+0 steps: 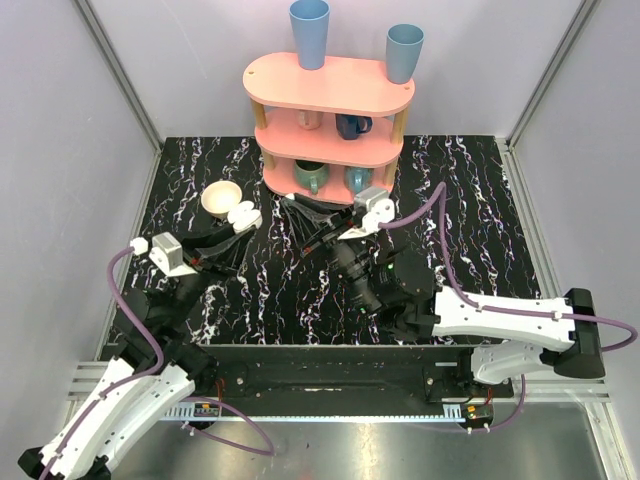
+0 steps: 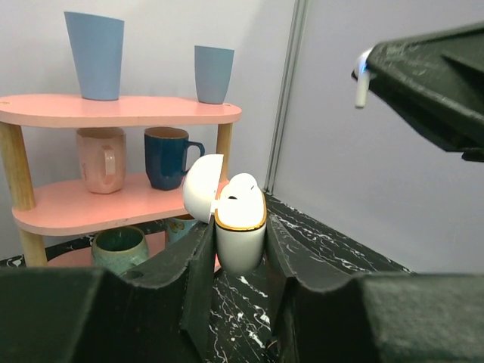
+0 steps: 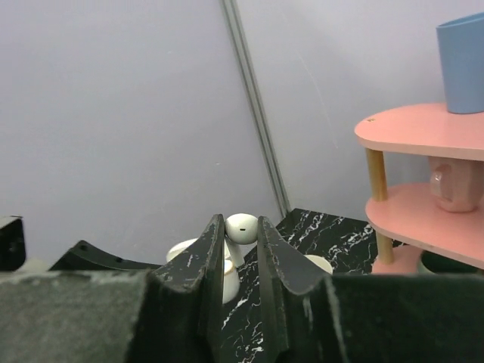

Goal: Insert the wireless bluetooth earbuds into the charging case
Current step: Insert the left earbud into the left side groove of the charging case.

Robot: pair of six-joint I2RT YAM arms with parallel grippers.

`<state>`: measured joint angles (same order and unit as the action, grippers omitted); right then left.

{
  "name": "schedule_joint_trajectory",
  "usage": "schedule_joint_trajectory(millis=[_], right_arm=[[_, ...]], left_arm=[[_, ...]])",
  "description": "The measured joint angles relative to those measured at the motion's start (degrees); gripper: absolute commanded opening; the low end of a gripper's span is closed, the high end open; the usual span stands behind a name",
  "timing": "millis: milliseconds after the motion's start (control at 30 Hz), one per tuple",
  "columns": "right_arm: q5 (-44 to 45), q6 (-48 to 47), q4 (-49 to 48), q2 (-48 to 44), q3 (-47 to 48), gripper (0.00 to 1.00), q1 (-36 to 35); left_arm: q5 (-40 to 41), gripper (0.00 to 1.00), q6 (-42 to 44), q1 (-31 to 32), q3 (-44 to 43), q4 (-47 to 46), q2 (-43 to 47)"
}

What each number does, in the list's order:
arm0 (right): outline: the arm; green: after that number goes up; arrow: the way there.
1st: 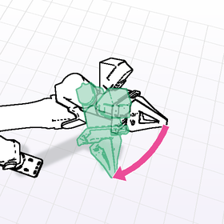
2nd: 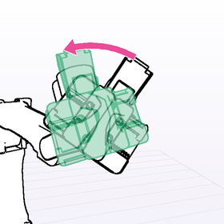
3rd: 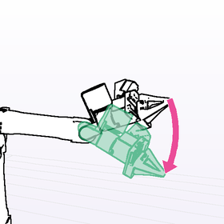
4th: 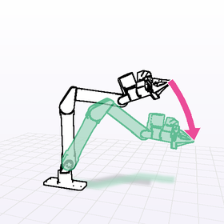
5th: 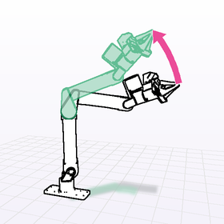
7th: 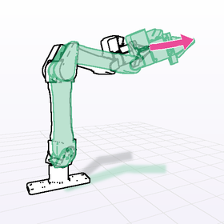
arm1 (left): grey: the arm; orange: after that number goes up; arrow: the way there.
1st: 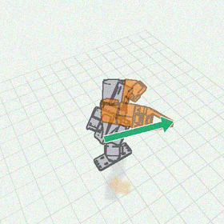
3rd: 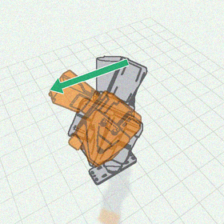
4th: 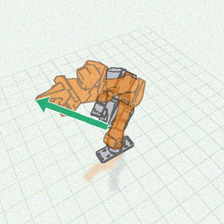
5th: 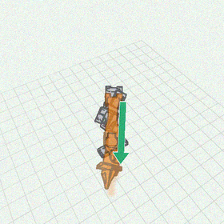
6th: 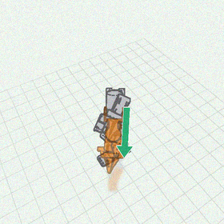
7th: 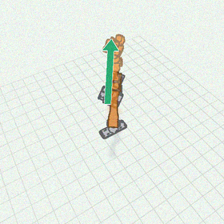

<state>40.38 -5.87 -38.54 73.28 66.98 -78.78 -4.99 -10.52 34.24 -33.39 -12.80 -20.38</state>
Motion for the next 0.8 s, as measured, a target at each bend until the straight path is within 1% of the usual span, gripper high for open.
schedule_joint_trajectory(millis=[133, 367, 567, 800], right_arm=[[-2.2, -1.5, -3.8, 2.1, 0.0, 0.16, -1.0], [-5.6, -1.1, -4.0, 3.8, 0.0, 0.17, -1.1], [-7.5, 0.9, -2.5, 4.9, 0.8, 0.17, -1.1], [-9.3, 3.4, 1.2, 6.6, 3.5, 0.17, -1.1]], left_arm=[[-1.1, 0.0, -0.3, 0.0, 2.8, -3.1, -0.1], [-3.1, 0.0, 0.0, 0.0, 6.4, -9.0, -0.5], [-4.9, 0.0, 0.2, 0.0, 7.8, -13.8, -1.2], [-6.2, 0.0, 0.5, 0.3, 7.8, -16.1, -1.9]])
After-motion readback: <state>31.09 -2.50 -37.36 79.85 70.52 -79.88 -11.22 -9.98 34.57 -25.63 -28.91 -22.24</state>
